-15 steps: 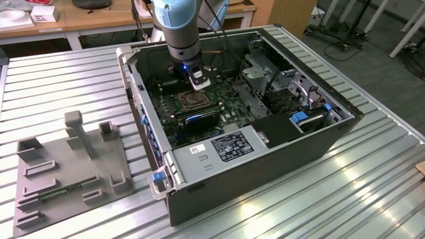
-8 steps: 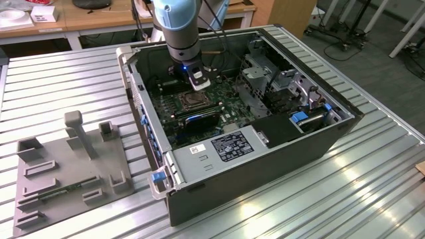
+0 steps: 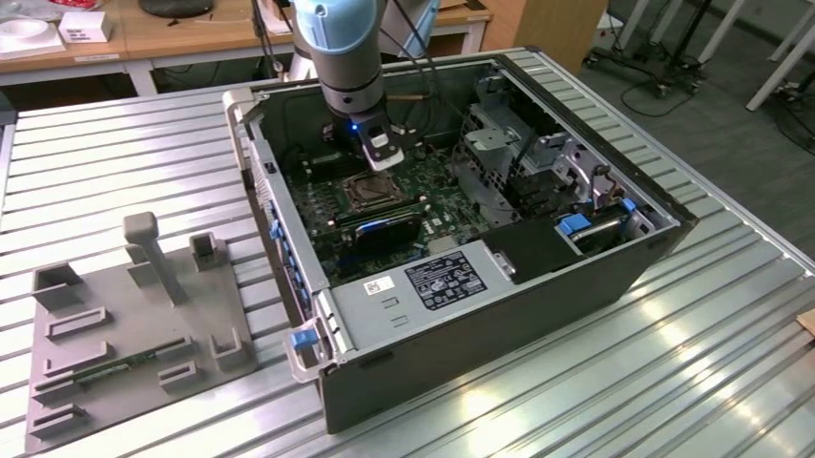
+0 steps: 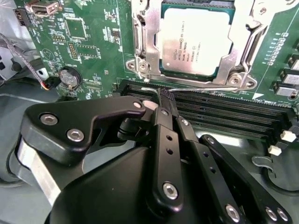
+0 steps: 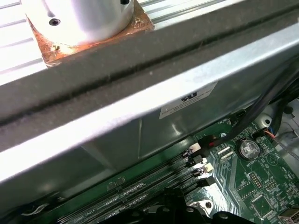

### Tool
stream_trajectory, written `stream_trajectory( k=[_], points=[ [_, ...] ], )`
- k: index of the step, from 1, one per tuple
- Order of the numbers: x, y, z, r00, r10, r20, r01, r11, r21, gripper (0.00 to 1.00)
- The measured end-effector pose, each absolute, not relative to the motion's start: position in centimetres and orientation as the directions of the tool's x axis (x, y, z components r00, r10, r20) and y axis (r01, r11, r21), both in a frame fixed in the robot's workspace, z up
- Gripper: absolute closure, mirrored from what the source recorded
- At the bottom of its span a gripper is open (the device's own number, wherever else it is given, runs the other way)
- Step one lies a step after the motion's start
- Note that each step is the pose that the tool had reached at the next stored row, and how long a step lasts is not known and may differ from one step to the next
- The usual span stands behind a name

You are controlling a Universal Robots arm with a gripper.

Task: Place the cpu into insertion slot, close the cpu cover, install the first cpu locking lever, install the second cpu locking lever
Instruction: 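Install the first cpu locking lever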

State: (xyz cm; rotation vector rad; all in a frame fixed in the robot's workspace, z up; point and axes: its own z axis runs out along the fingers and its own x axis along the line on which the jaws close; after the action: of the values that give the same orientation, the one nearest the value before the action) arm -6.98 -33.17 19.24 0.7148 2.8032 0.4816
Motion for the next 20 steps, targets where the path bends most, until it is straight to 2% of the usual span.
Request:
stream_trajectory(
  k=[20],
  points=[
    [-6.99,-33.72,19.02,-0.861,0.494,-0.122,0.427,0.831,0.356,0.89]
  ],
)
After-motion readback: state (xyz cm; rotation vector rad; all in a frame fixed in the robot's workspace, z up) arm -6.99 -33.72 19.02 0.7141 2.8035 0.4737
